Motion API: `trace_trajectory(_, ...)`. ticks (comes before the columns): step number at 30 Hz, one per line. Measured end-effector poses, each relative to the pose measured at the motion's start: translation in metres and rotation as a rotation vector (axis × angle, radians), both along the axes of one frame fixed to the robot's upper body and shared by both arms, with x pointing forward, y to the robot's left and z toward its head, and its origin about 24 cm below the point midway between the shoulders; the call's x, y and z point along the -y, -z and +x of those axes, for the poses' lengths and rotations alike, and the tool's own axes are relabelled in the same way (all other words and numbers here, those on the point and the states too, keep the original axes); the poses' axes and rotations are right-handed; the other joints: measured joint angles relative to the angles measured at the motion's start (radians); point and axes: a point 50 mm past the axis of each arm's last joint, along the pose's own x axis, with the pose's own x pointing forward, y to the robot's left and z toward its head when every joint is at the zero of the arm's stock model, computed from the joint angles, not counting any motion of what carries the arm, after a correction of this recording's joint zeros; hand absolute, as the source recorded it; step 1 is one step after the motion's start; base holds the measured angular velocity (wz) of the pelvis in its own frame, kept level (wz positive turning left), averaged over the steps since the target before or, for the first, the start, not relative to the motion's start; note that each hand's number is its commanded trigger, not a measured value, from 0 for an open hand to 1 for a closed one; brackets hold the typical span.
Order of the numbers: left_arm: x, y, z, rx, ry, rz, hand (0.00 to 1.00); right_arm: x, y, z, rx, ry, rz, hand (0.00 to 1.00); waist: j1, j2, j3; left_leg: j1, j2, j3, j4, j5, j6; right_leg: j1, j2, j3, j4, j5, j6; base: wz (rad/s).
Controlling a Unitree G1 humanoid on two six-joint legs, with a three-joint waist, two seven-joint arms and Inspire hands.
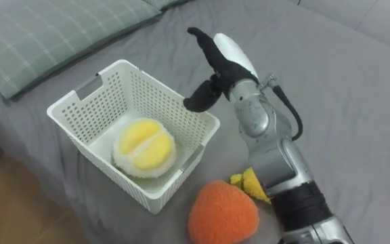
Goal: Collect toys from the bed
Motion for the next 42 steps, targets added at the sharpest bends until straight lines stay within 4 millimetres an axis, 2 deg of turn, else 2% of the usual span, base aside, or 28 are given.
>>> trace_trajectory(3,0.002,0.002,-0.009,-0.014,-0.009,-0.006,0.0,0.015,0.019,-0.012,-0.061,0.044,0.036,0.0,-0.023,0.019,-0.0094,0.013,0.004,0.031,-0.006,-0.004,0.006,-0.001,-0.002,0.031,0.002,0.002,0.003,-0.32)
trace_trajectory(4,0.002,0.002,-0.012,-0.02,-0.009,-0.005,0.0,0.022,0.025,-0.016,-0.082,0.066,0.045,0.0,-0.036,0.026,-0.0151,0.018,0.006,0.045,-0.009,-0.005,0.009,-0.005,-0.002,0.049,0.005,0.002,0.004,-0.27)
trace_trajectory(5,0.002,0.002,-0.014,-0.021,-0.017,-0.007,0.0,0.028,0.027,-0.018,-0.086,0.09,0.05,0.0,-0.063,0.032,-0.0166,0.021,0.008,0.054,-0.01,-0.006,0.01,-0.009,-0.004,0.051,0.013,0.002,0.004,-0.27)
trace_trajectory(10,-0.004,0.001,-0.019,-0.032,-0.016,0.007,0.0,0.049,0.026,-0.02,-0.061,0.157,0.054,0.0,-0.135,0.036,-0.0166,0.048,0.024,0.124,-0.024,-0.014,0.015,-0.018,0.0,0.101,0.036,0.003,0.005,-0.41)
trace_trajectory(14,-0.008,0.002,-0.022,-0.051,-0.019,0.013,0.0,0.066,0.044,-0.029,-0.121,0.221,0.041,0.0,-0.171,0.035,-0.0164,0.065,0.036,0.178,-0.019,-0.032,0.02,-0.023,0.003,0.123,0.05,0.003,0.006,-0.4)
trace_trajectory(17,-0.009,0.001,-0.02,-0.051,0.0,0.019,0.0,0.071,0.055,-0.035,-0.161,0.242,0.039,0.0,-0.195,0.033,-0.0168,0.055,0.037,0.191,-0.013,-0.039,0.022,-0.04,0.004,0.132,0.053,0.007,0.011,-0.27)
trace_trajectory(21,-0.01,0.001,-0.016,-0.04,0.004,0.021,0.0,0.073,0.059,-0.036,-0.18,0.25,0.033,0.0,-0.201,0.028,-0.0186,0.05,0.038,0.2,-0.017,-0.04,0.024,-0.051,0.004,0.132,0.05,0.009,0.013,-0.07)
trace_trajectory(24,-0.01,0.001,-0.016,-0.038,0.0,0.02,0.0,0.076,0.067,-0.038,-0.21,0.258,0.024,0.0,-0.2,0.021,-0.0157,0.056,0.038,0.202,-0.018,-0.04,0.025,-0.051,0.005,0.13,0.046,0.009,0.013,0.0)
trace_trajectory(31,-0.009,0.001,-0.019,-0.021,-0.048,0.001,0.0,0.086,0.095,-0.047,-0.328,0.295,-0.016,0.0,-0.18,0.017,-0.0132,0.058,0.037,0.191,-0.033,-0.04,0.025,-0.047,0.007,0.127,0.031,0.009,0.013,0.03)
trace_trajectory(34,-0.007,0.001,-0.017,-0.011,-0.035,0.0,0.0,0.09,0.103,-0.05,-0.364,0.309,-0.024,0.0,-0.157,0.02,-0.0119,0.039,0.037,0.191,-0.033,-0.04,0.024,-0.066,0.007,0.125,0.03,0.009,0.013,0.02)
trace_trajectory(36,-0.007,0.001,-0.017,-0.01,-0.045,-0.005,0.0,0.091,0.107,-0.05,-0.379,0.311,-0.031,0.0,-0.154,0.02,-0.0115,0.028,0.037,0.19,-0.032,-0.04,0.024,-0.075,0.005,0.109,0.028,0.009,0.013,0.02)
trace_trajectory(39,-0.007,0.001,-0.016,-0.009,-0.046,-0.005,0.0,0.094,0.11,-0.044,-0.396,0.329,-0.045,0.0,-0.151,0.02,-0.0109,0.003,0.036,0.184,-0.029,-0.038,0.024,-0.096,0.004,0.098,0.031,0.009,0.013,0.05)
trace_trajectory(42,-0.007,0.002,-0.015,-0.017,-0.044,-0.005,0.0,0.094,0.103,-0.028,-0.372,0.337,-0.042,0.0,-0.153,0.022,-0.0101,-0.038,0.036,0.176,-0.014,-0.038,0.024,-0.126,0.003,0.088,0.031,0.009,0.013,0.1)
